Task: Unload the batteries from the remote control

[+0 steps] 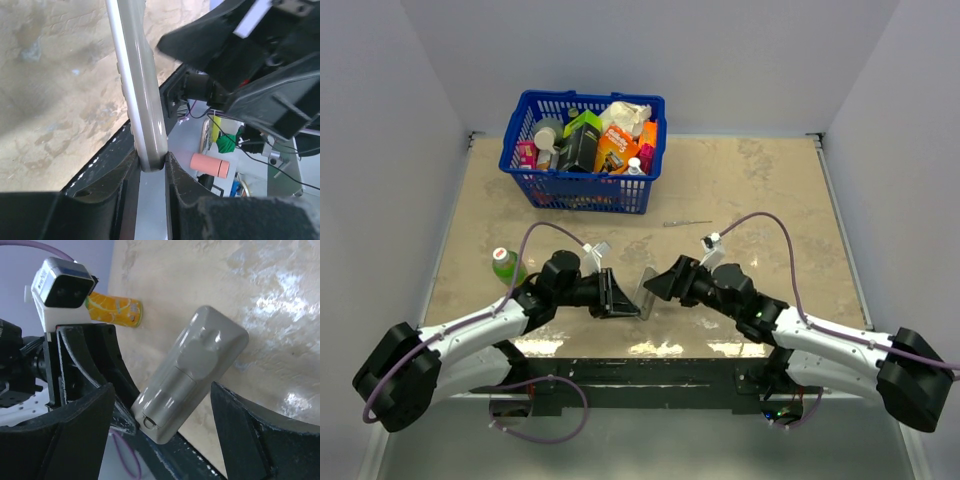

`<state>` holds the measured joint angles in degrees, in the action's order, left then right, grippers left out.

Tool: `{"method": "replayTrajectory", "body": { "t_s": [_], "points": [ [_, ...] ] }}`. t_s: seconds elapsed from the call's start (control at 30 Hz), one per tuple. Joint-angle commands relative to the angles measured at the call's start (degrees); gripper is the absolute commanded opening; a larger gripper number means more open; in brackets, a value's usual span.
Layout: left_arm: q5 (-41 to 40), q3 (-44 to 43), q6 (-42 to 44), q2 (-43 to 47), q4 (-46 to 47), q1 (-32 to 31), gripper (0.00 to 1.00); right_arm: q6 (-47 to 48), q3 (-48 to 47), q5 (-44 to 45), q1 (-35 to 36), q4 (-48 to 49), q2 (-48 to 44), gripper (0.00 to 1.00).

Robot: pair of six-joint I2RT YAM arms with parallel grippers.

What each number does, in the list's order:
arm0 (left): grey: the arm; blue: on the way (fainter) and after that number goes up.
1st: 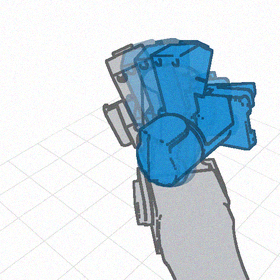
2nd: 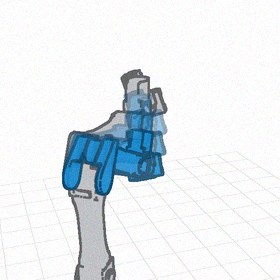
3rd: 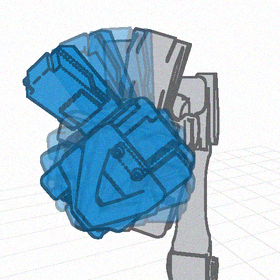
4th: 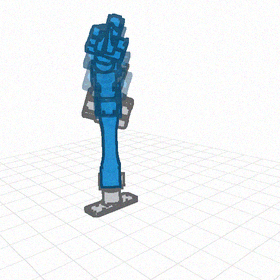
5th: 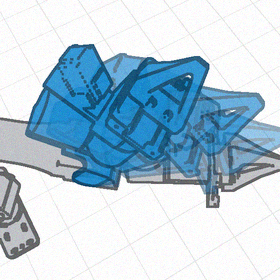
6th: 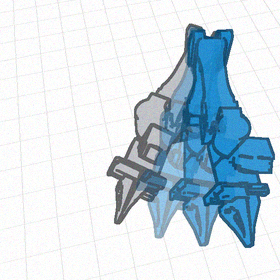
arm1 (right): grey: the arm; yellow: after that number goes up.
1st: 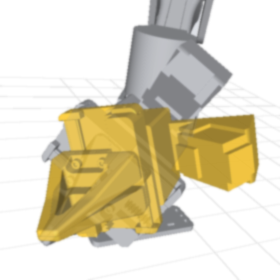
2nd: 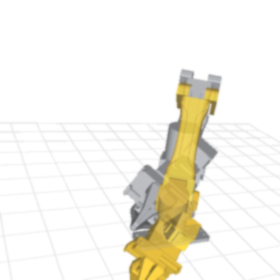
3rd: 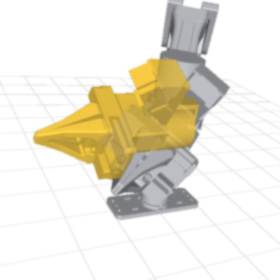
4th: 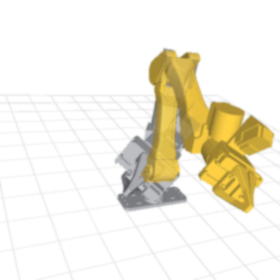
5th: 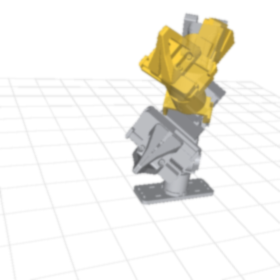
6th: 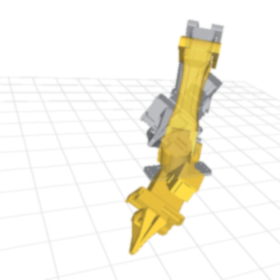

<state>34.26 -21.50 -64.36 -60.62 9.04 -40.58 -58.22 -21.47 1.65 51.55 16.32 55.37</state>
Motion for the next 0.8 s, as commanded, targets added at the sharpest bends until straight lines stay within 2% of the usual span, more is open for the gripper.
{"method": "replayTrajectory", "body": {
  "t_s": [0.0,0.23,0.37,0.53,0.77],
  "points": [
    [1.78,-0.04,-1.82,1.73,6.17,-0.12,0.00,-11.56,3.89,-5.96,-0.49,10.40,-0.79,0.80],
    [1.69,0.75,-3.23,2.79,9.50,-0.12,0.00,-16.92,6.09,-4.46,-0.49,11.36,-1.06,0.81],
    [2.39,0.58,-4.28,3.23,11.70,-0.12,0.00,-19.21,8.55,-4.99,-0.49,20.14,-0.53,0.81],
    [2.83,0.84,-5.07,3.75,13.37,-0.12,0.00,-19.31,9.78,-4.03,-0.49,25.78,-1.05,0.82],
    [4.59,2.77,-8.41,4.11,20.14,-0.12,0.00,-18.78,11.27,-1.74,-0.49,30.96,-3.60,0.72]
  ]
}}
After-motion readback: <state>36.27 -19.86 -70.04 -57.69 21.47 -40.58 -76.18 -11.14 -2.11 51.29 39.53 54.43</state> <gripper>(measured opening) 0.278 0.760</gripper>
